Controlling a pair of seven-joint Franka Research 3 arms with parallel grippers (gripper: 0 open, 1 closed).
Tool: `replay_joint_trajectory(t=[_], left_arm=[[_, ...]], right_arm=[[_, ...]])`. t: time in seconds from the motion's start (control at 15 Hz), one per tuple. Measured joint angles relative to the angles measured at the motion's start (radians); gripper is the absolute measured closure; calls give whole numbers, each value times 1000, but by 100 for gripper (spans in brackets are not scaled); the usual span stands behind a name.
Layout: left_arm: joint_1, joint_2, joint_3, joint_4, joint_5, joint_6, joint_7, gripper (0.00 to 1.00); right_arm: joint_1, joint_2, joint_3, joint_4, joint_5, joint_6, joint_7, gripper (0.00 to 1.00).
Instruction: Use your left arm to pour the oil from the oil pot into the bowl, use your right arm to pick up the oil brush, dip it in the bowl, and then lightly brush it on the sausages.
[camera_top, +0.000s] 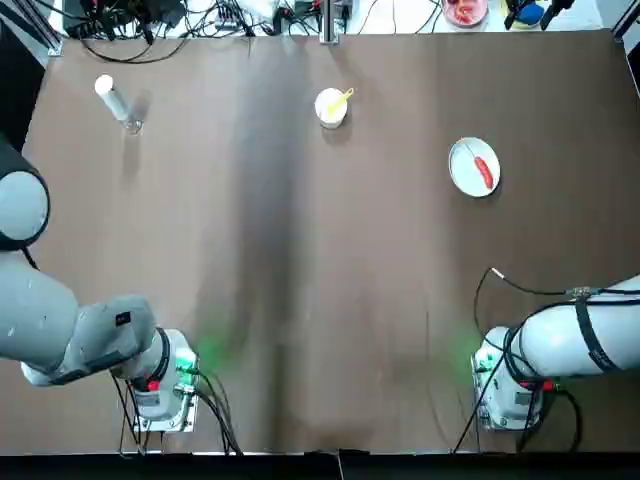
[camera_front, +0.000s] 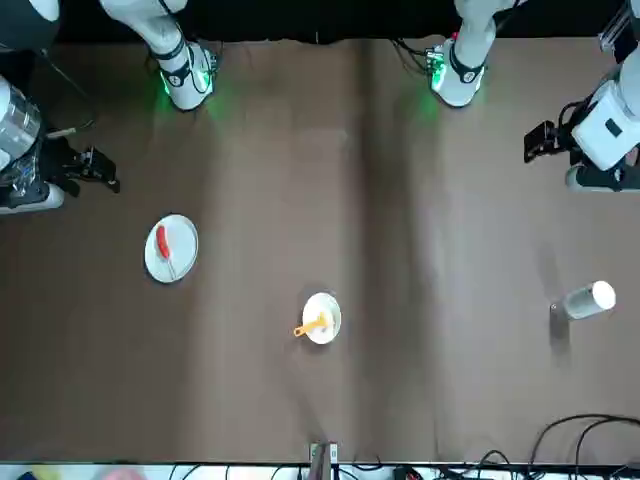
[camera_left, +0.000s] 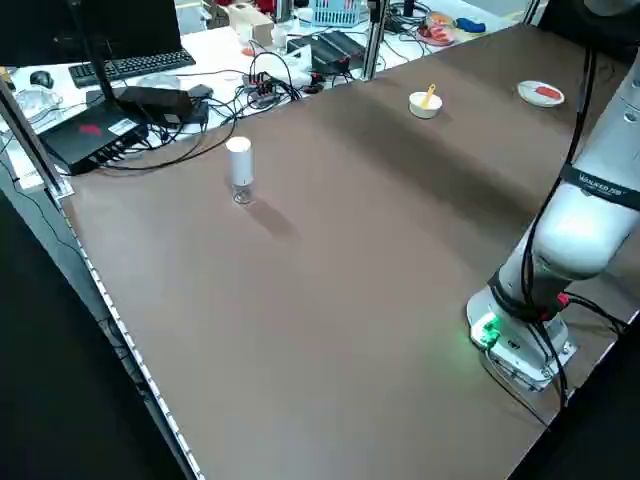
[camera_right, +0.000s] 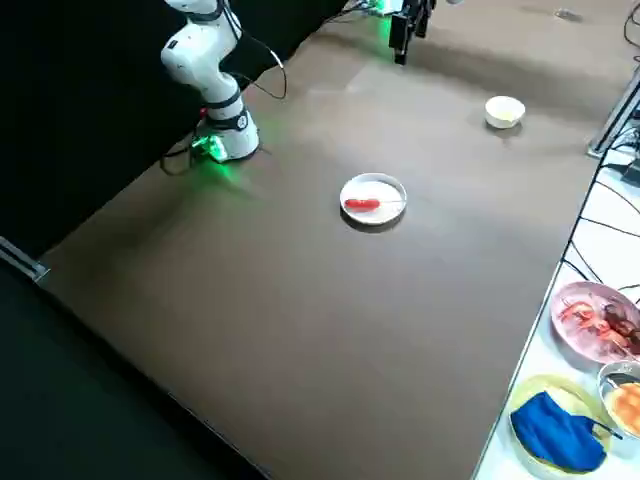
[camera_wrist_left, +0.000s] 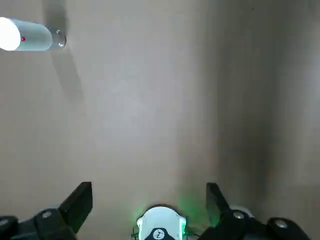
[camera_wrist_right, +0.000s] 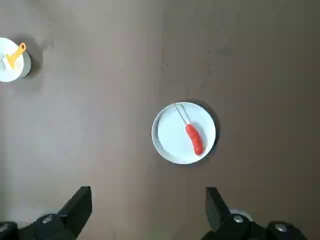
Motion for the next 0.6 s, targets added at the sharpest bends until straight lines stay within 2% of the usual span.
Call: replay_joint_trajectory(t=[0.6], left_arm=[[45,-1,0,0,-4,0,-1,0]], right_arm=[[0,0,0,0,0,0,0,0]])
